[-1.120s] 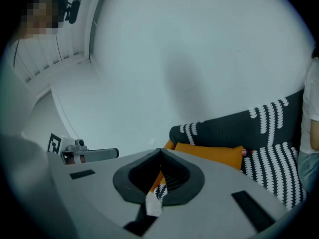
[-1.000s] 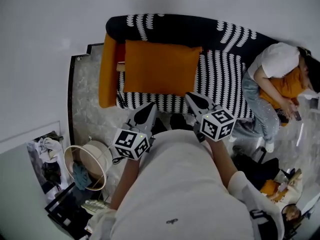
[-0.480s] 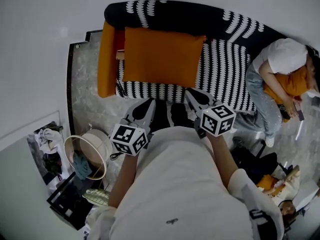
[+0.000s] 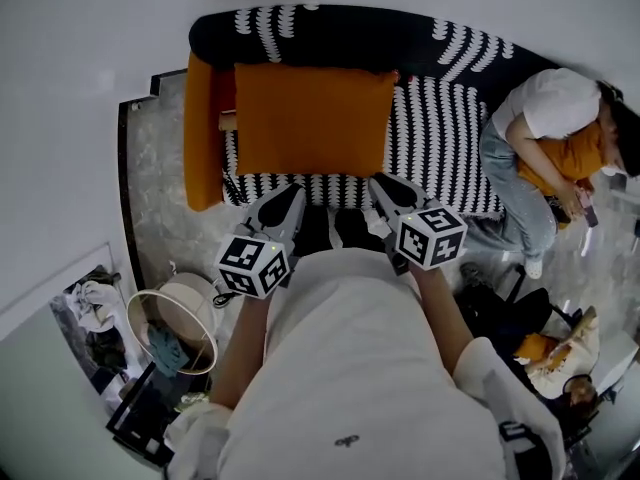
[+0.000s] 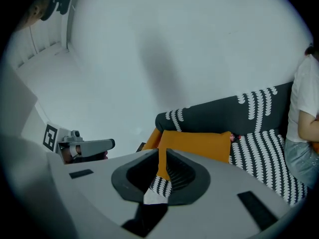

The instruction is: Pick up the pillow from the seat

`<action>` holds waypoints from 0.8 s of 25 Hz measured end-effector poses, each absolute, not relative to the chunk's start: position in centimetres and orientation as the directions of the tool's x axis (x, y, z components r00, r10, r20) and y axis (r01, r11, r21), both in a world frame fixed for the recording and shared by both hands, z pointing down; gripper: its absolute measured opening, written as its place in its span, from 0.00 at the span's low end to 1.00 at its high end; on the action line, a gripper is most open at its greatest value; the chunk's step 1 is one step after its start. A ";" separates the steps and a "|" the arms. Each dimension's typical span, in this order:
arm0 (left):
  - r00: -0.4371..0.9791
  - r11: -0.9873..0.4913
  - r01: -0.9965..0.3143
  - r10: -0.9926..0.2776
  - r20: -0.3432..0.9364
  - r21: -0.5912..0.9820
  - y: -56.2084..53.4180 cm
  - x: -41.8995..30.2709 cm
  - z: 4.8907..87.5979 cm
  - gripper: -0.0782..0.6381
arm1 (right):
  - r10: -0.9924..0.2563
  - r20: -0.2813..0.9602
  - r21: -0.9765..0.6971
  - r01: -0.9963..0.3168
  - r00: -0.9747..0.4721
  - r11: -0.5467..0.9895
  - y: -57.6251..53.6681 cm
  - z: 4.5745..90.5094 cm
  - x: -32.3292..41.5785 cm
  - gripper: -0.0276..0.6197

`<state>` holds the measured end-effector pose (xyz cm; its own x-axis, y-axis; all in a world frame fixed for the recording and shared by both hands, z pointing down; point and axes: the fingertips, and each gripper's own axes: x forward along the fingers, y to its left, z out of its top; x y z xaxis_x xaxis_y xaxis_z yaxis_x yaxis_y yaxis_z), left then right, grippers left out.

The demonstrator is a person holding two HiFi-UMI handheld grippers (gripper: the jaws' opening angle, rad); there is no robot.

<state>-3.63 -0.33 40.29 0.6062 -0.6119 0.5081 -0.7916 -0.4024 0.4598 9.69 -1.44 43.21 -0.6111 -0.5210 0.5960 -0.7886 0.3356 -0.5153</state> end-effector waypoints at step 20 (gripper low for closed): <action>0.706 -0.507 -0.708 -0.474 0.526 0.493 -8.8 -13.5 44.7 0.31 | -0.528 0.747 -0.380 -0.911 -0.404 0.160 -6.3 47.2 4.6 0.31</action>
